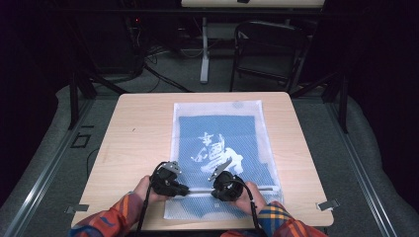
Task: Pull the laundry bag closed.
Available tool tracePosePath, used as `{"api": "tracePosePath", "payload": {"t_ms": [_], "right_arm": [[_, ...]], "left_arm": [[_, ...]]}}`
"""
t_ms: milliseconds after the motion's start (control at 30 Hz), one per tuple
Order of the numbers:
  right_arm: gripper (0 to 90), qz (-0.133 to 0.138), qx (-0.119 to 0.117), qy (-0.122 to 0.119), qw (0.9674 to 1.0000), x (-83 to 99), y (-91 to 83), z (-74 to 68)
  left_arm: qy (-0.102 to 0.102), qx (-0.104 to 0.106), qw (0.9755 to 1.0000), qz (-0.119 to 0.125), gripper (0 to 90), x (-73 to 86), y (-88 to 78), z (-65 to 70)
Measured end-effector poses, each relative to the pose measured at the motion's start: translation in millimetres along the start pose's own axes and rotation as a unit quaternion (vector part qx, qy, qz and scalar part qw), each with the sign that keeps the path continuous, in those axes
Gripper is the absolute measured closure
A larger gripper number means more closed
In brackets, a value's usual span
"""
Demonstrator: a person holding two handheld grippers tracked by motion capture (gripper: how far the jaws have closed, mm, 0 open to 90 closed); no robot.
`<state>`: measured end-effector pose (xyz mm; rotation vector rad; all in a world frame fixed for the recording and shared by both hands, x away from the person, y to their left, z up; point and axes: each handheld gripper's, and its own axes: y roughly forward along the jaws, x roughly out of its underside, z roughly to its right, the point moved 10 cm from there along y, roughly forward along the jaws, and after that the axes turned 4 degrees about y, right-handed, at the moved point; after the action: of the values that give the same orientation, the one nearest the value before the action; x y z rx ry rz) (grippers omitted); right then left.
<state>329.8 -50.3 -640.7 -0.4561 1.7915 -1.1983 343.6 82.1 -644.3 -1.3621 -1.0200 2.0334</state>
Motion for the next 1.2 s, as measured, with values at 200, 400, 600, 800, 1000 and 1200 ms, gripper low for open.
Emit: {"api": "tracePosePath", "payload": {"t_ms": [200,400,600,800,1000,1200], "right_arm": [[90.0,-0.010,-0.001,0.000,0.9999,2.1,5.8,-0.3],[90.0,0.000,-0.011,0.016,0.9998,3.4,5.5,1.1],[90.0,0.005,-0.013,0.022,0.9997,3.9,5.4,1.8],[90.0,0.004,-0.013,0.024,0.9996,4.3,5.1,1.9],[90.0,0.003,-0.013,0.026,0.9996,5.8,4.2,3.2],[90.0,0.003,-0.017,0.029,0.9994,6.3,3.9,3.5]], "left_arm": [[0.003,0.000,1.0000,0.001,82.5,-0.3,0.4,1.1],[0.004,-0.008,0.9999,-0.006,83.0,1.5,-2.2,0.2],[-0.003,-0.002,1.0000,-0.004,83.1,4.9,-6.3,-0.7],[-0.005,-0.004,1.0000,-0.001,83.2,7.9,-10.6,-1.1],[-0.010,-0.004,0.9999,0.001,83.2,12.8,-16.0,-2.1],[-0.006,-0.003,1.0000,-0.001,83.2,13.9,-17.9,-0.9]]}}
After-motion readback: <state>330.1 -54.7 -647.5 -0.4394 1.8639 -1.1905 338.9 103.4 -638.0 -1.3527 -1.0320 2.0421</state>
